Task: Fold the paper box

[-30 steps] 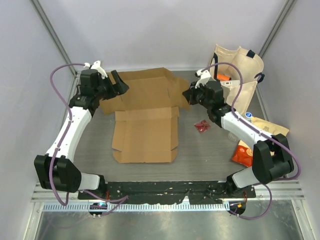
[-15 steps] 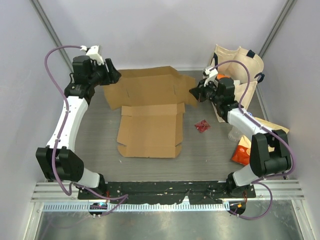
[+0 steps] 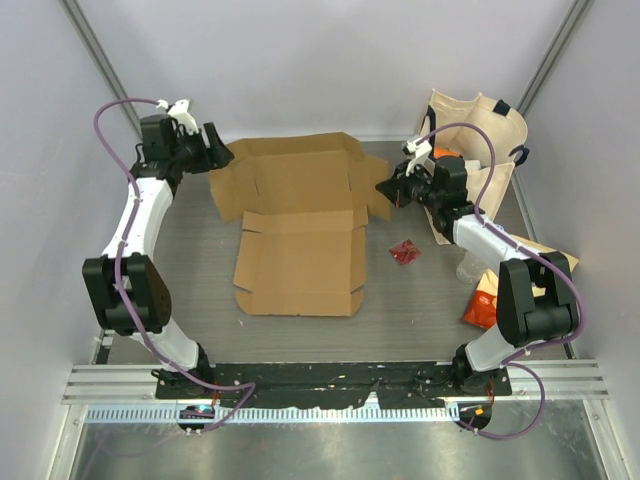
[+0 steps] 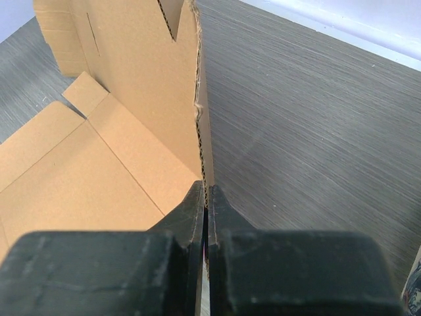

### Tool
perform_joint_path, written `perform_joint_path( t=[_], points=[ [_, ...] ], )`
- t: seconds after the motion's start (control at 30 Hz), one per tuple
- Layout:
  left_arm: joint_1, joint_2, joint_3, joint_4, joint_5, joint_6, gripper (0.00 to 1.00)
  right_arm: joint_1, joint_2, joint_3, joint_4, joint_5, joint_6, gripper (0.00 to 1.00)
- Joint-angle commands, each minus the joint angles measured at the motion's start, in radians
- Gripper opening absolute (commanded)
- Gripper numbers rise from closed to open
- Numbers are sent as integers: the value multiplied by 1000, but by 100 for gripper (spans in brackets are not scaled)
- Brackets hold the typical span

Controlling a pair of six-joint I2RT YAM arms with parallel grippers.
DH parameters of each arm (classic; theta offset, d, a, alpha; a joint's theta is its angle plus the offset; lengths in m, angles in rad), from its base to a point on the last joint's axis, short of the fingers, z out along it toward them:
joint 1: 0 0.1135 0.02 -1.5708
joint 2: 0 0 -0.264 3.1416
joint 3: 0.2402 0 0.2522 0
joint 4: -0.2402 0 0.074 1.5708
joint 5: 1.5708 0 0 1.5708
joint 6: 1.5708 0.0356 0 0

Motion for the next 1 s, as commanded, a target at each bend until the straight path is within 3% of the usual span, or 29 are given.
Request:
perform_joint_path(
  t=[0.0,0.13,0.5,0.8,0.9,0.97],
  points=[
    [8,46,96,36,76,71,69,1,-25,43,33,-30,-21,2],
    [7,85,107,59,56,82,70,1,-27,44,33,-33,-18,2],
    [4,171,108,152,149,16,54,1,-28,51,27,-38,-13,1],
    [-50,145,69,169,97,23,20,2,-24,52,27,-33,1,1],
    [-53,116,43,166,53,20,4,8,-24,52,22,-1,5,1],
    [-93,83,13,169,4,17,0,21,-21,64,-4,49,2,7]
  ],
)
